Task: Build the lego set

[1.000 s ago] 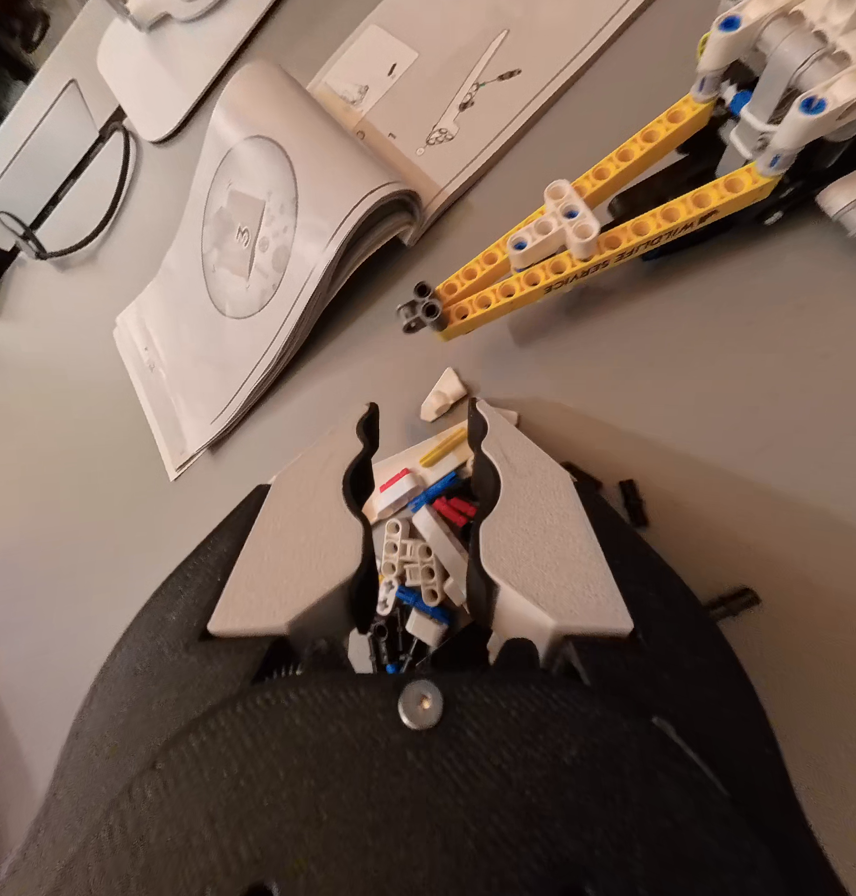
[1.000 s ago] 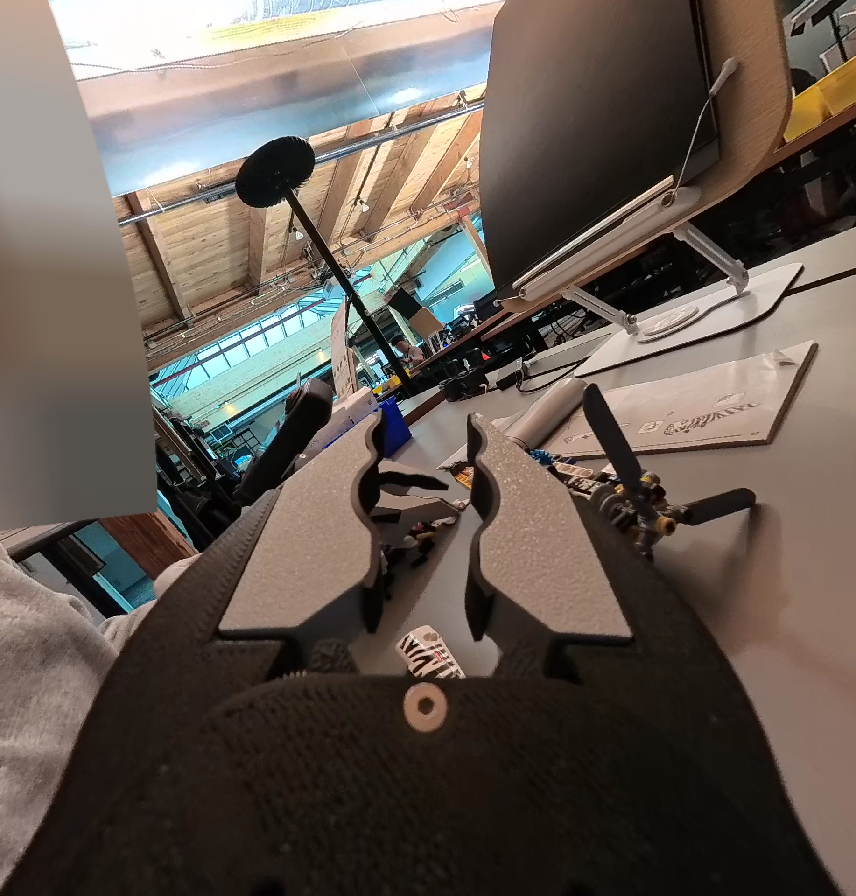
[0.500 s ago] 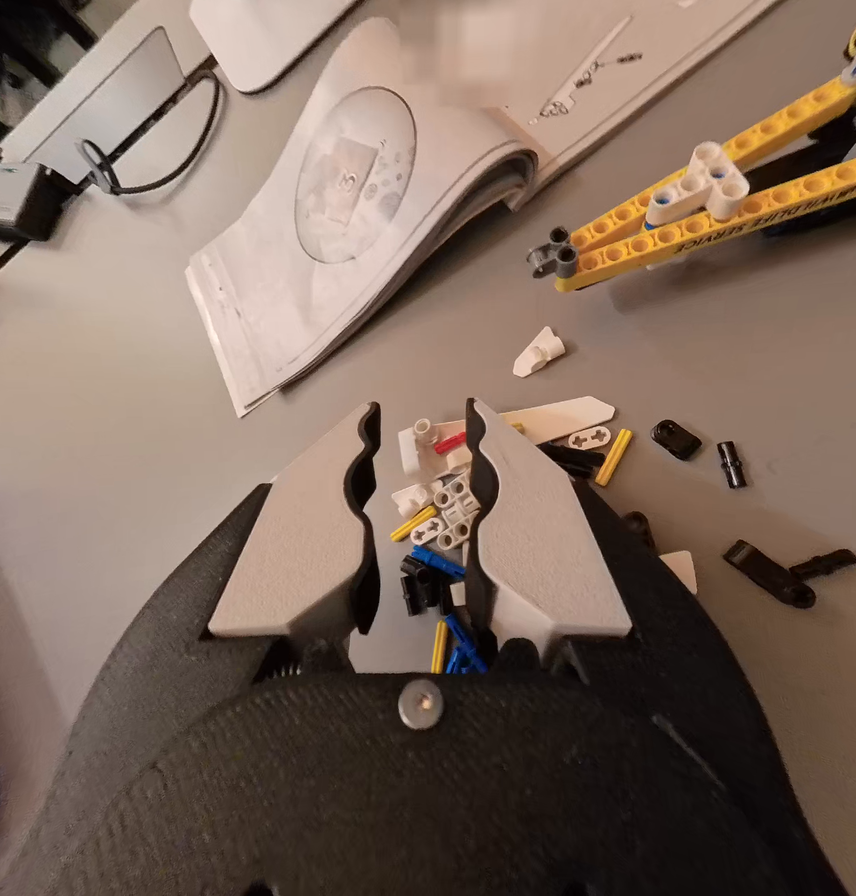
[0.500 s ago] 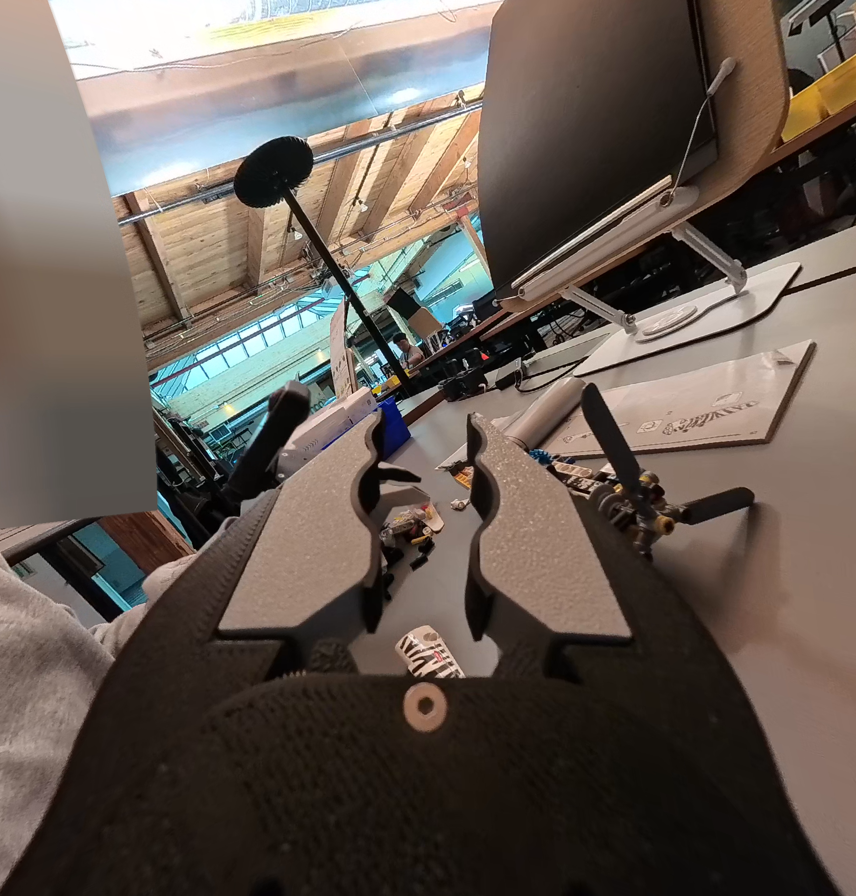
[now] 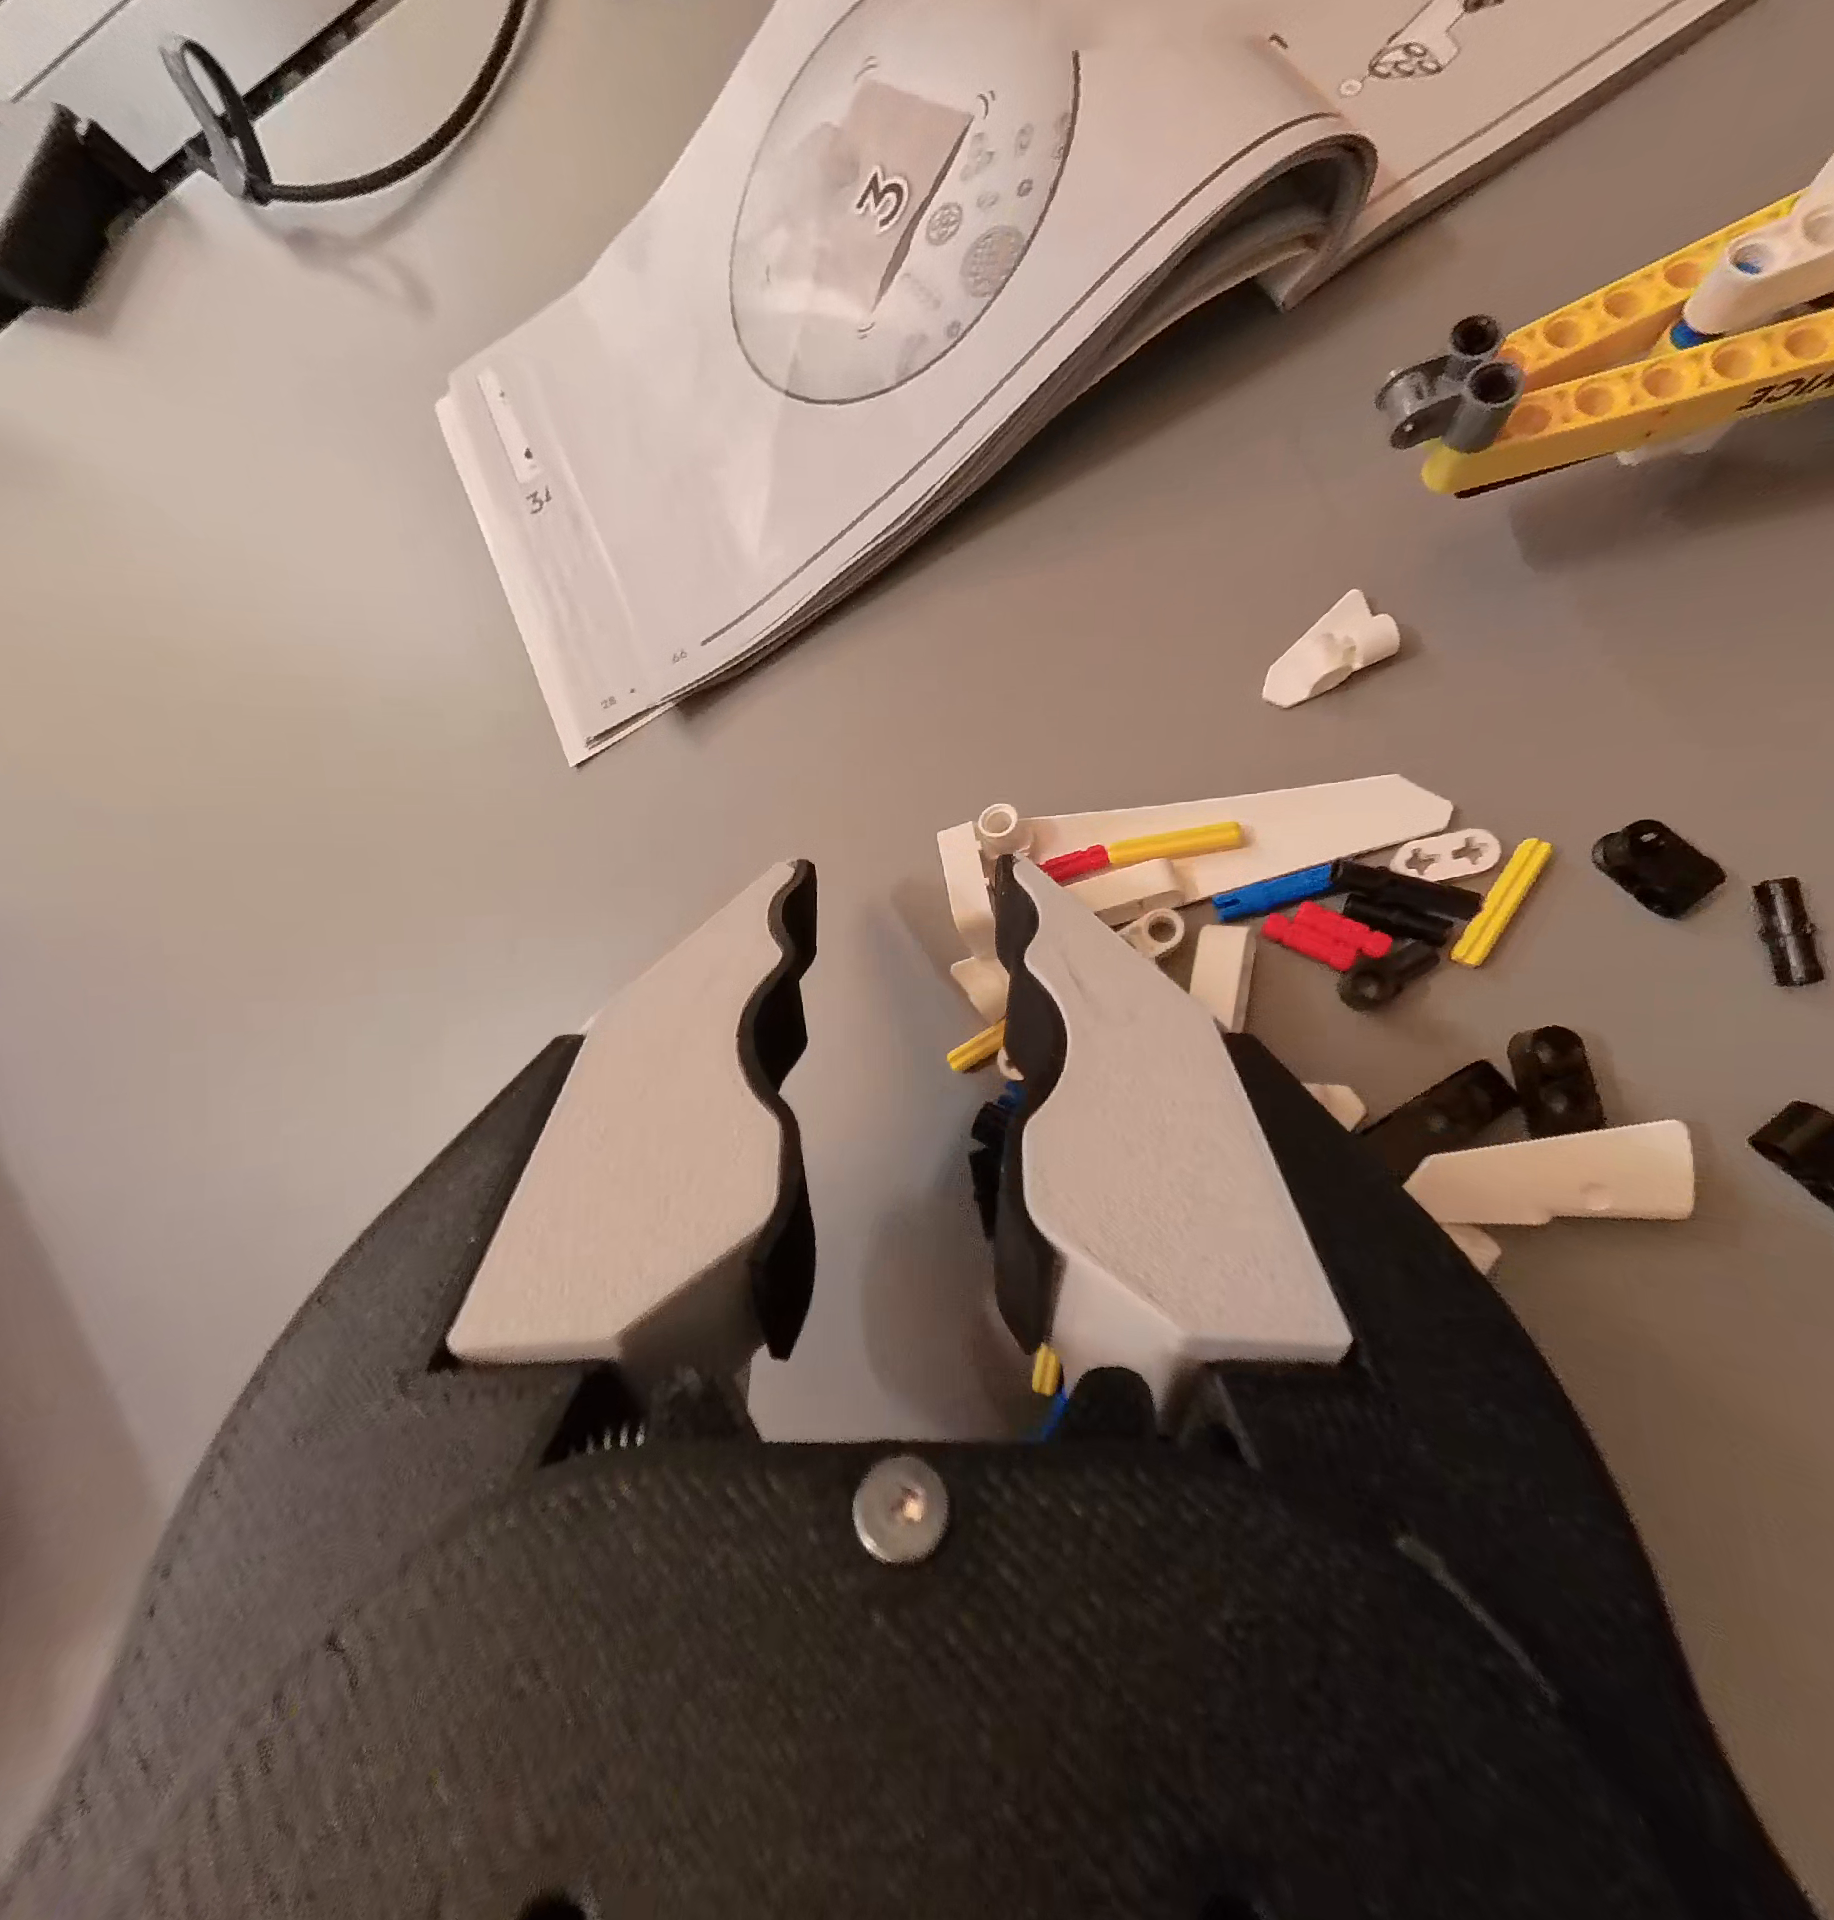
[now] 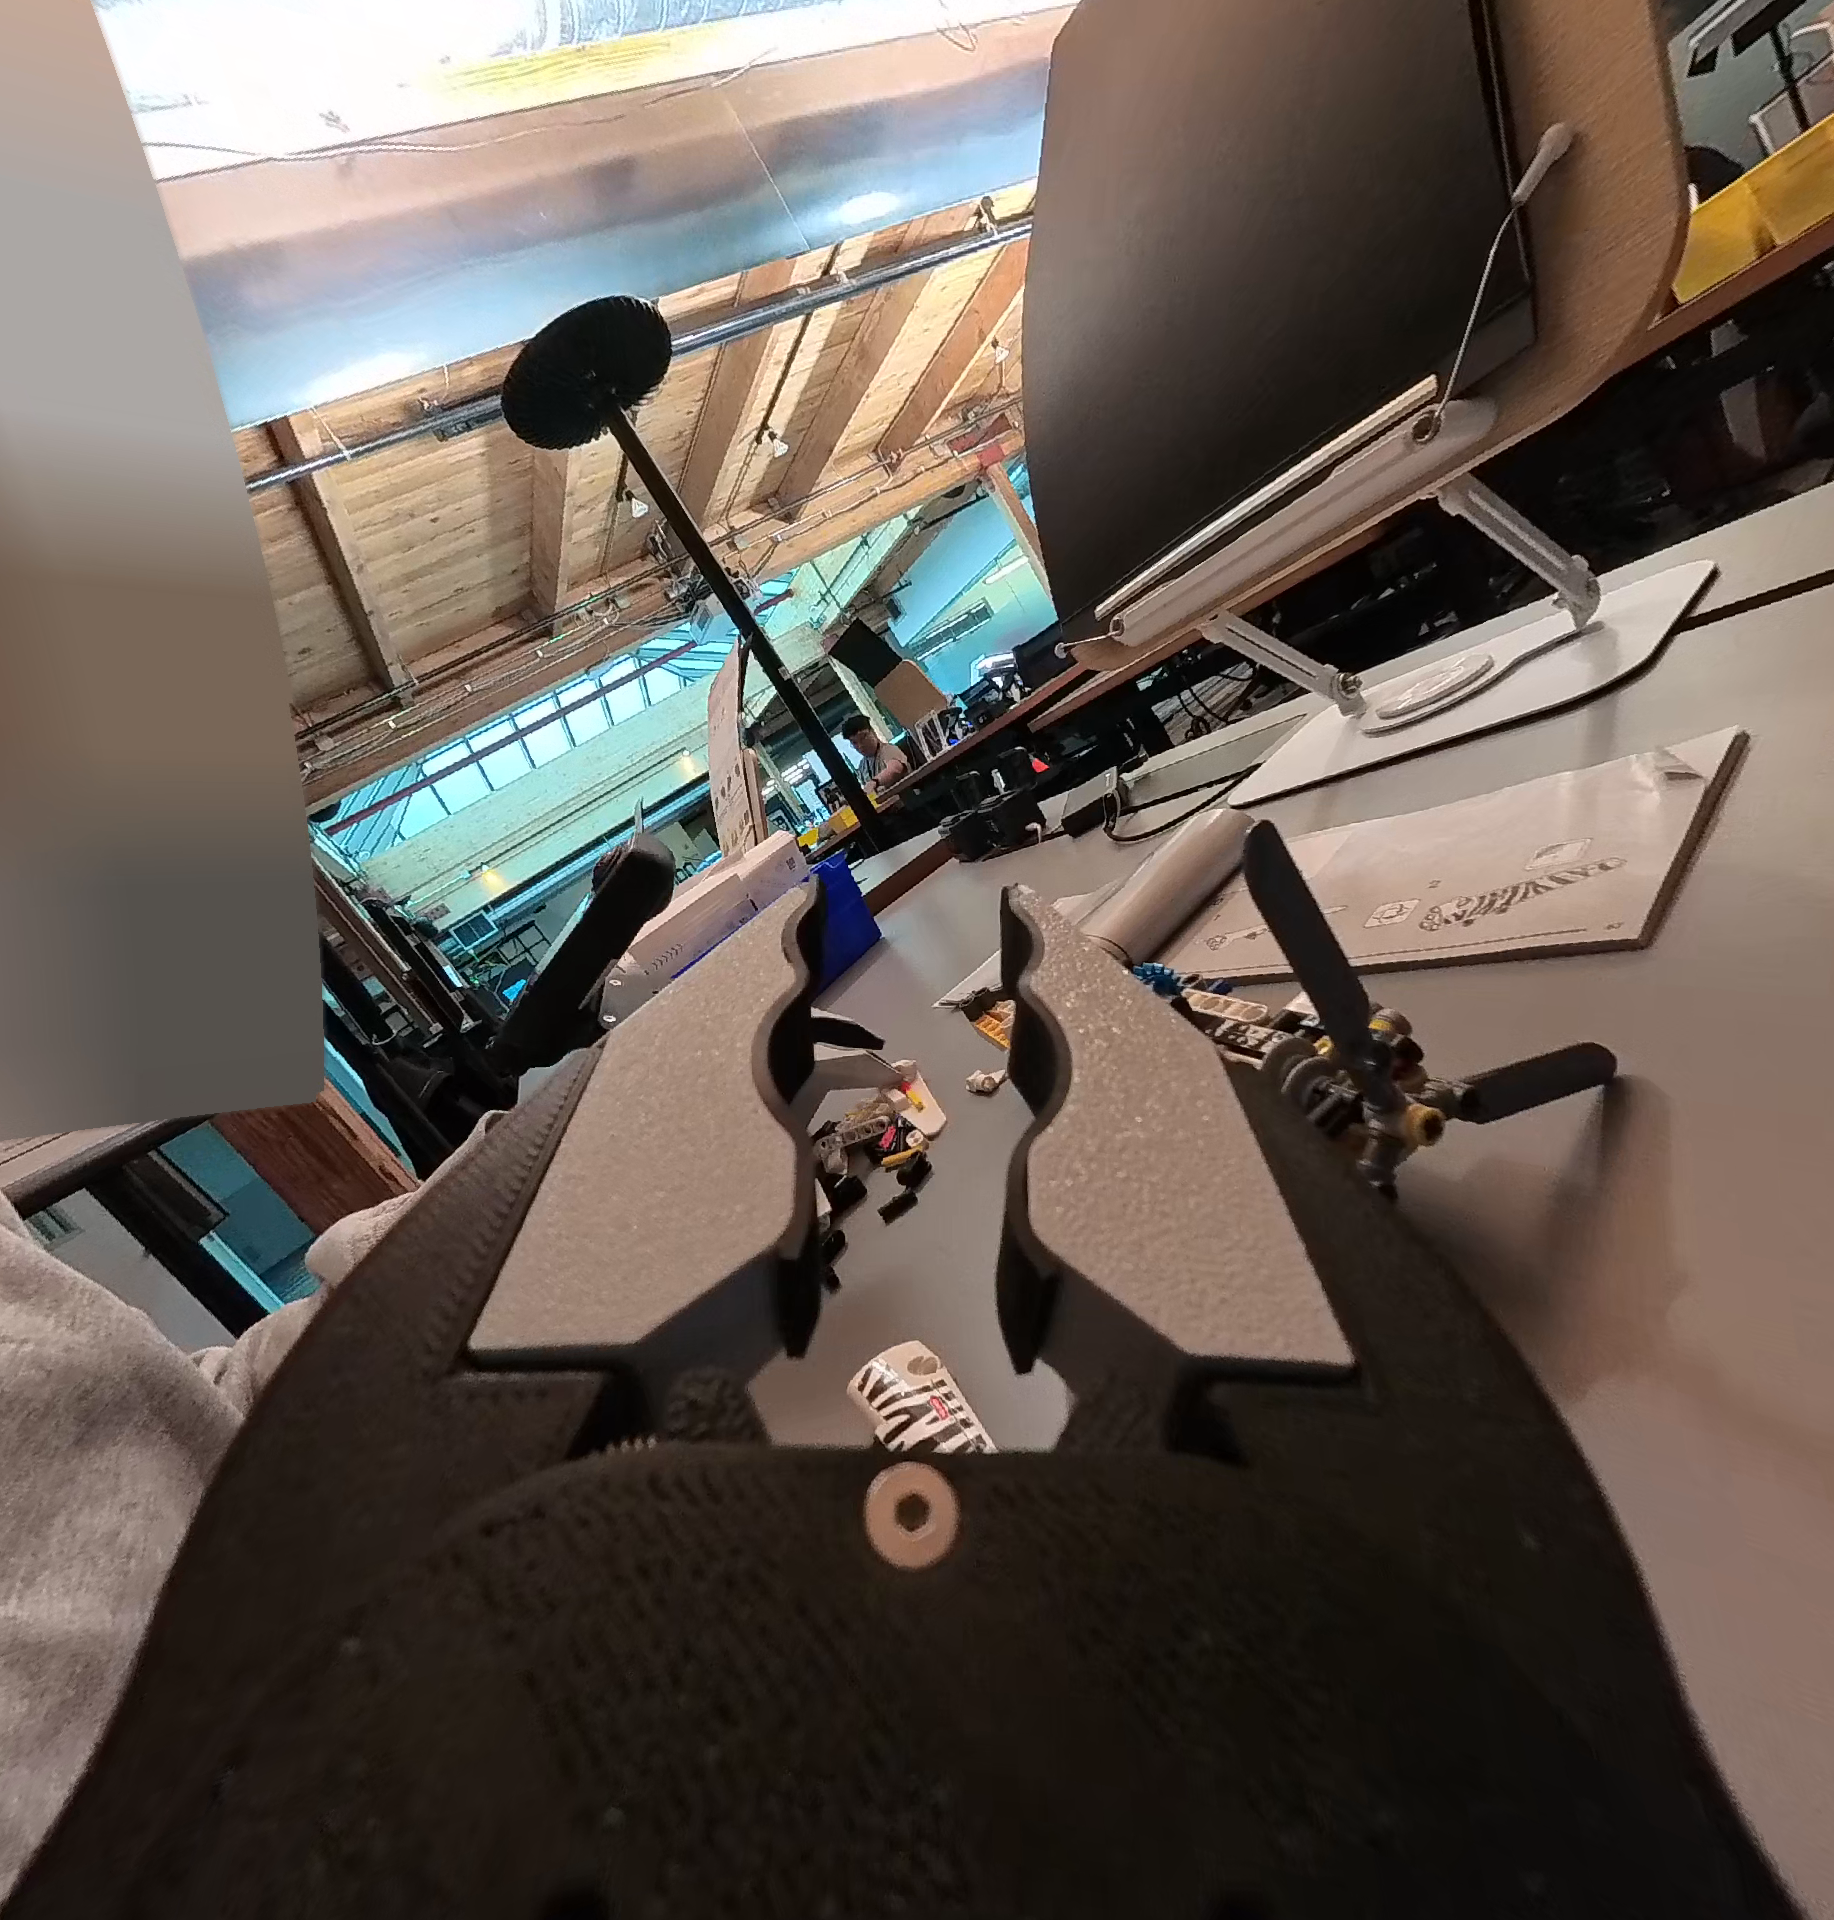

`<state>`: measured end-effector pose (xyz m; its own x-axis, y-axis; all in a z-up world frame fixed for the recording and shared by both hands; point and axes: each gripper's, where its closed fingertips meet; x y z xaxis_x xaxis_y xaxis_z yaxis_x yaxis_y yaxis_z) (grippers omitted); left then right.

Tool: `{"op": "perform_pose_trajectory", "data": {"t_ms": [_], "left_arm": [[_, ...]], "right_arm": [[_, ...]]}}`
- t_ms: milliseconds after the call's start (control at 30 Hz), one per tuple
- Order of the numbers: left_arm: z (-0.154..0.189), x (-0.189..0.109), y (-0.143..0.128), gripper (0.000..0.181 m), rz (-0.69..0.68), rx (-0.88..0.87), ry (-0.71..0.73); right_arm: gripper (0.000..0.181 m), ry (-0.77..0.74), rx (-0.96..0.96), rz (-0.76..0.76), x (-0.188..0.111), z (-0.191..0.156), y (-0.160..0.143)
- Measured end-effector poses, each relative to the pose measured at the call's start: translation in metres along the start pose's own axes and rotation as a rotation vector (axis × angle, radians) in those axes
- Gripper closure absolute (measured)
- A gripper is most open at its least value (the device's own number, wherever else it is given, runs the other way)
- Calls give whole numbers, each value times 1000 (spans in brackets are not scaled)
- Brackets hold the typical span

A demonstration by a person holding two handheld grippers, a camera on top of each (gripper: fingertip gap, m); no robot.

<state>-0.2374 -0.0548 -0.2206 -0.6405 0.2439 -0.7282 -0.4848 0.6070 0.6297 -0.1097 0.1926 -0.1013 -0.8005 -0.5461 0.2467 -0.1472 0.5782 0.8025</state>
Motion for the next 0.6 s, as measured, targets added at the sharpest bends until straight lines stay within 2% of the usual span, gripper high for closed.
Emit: {"op": "perform_pose_trajectory", "data": {"t_ms": [600], "left_arm": [[-63, -8, -39, 146, -44, -139, 98]], "right_arm": [[150, 0, 5, 1, 0, 0, 0]]}}
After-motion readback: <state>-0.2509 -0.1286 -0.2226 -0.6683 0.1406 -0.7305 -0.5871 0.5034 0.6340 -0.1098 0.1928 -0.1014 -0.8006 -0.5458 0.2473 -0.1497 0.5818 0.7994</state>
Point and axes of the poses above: each gripper's, where its closed fingertips meet, x out along the fingers, y out of its top, z = x × y across the jaws, and after that the axes turned 2 degrees about -z, right-handed
